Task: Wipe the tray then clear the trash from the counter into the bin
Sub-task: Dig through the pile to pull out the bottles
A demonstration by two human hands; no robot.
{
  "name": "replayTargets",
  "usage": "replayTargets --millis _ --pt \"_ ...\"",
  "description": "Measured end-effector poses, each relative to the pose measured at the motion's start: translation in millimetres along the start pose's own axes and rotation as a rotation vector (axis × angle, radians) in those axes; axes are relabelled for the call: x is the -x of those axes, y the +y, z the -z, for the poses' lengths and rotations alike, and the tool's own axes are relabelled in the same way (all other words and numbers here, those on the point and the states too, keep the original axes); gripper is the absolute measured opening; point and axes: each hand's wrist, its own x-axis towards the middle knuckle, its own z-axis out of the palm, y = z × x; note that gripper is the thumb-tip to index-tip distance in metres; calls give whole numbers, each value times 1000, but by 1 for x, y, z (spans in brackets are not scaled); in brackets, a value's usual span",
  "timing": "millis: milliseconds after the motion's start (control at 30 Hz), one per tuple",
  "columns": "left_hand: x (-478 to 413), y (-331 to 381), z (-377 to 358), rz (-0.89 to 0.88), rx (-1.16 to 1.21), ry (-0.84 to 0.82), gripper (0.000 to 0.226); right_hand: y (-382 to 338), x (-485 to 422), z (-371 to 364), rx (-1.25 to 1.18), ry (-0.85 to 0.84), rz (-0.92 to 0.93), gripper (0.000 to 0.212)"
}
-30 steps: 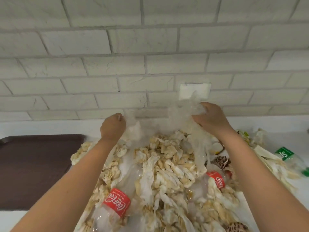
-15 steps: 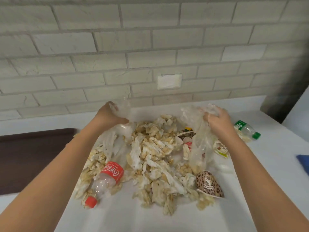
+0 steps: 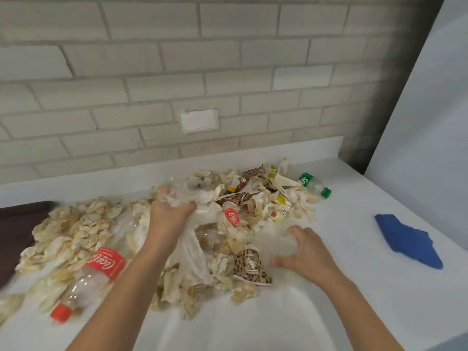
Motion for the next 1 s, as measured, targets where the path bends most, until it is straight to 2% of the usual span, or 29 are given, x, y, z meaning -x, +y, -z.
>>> replayTargets --millis 100,233,300,367,467,533,600,667,767,800,933,1000 --pt "20 -18 -35 93 -39 -43 61 38 -7 0 233 -168 17 89" --pt "43 -37 -80 91 -184 -125 62 73 -24 6 413 -135 123 58" --pt "52 -43 -100 68 -212 -176 56 92 -31 3 349 16 227 37" --pt "57 -53 -115 -16 -293 -237 41 111 -34 1 204 120 289 31" --pt "59 -70 -131 -208 -516 -278 25 127 -36 4 34 109 323 31" --pt "59 -85 -137 -328 -700 -307 32 131 -34 14 -84 97 283 33" --pt "60 -102 -140 -434 -876 -316 45 134 -35 23 -170 94 210 23" --pt "63 -111 -142 -501 -1023 -274 53 135 -39 30 -207 65 158 39" --pt "66 -109 -146 -452 -1117 -248 51 135 -49 36 -243 -9 132 75" --pt "67 -110 -147 -433 -1127 -252 51 134 -52 36 -256 -29 141 82" --pt "63 -111 -152 -356 -1020 -321 46 138 -69 35 -274 -23 227 72" --pt "57 -107 -152 -315 -955 -291 43 137 -78 39 -235 -10 237 64"
